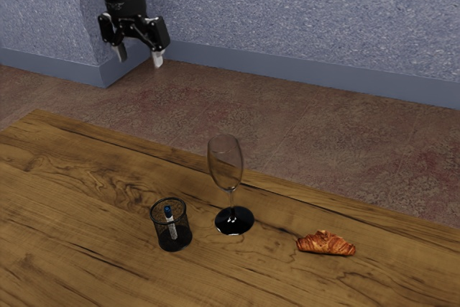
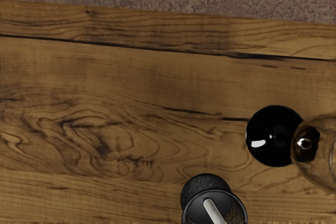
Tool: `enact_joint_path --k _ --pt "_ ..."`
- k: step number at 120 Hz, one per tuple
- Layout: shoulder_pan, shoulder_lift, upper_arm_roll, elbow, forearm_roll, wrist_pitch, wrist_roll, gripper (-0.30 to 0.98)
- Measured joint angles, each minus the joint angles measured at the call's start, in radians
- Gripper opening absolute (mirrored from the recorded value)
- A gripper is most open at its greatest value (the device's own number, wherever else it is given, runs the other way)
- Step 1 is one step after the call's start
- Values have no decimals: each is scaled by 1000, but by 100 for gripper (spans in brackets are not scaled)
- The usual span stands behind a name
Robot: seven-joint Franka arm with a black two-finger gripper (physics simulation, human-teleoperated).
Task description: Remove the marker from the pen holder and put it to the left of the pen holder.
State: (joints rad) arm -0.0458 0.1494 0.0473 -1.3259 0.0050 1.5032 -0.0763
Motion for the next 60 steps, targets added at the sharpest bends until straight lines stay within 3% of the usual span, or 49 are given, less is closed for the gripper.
enact_joint_path --k 22,41,60 --pt "-7 -21 -21 -19 20 -22 -6 69" --pt "-13 -210 -11 -394 32 106 -8 69" --pt "-1 -217 -6 -577 32 287 -10 69"
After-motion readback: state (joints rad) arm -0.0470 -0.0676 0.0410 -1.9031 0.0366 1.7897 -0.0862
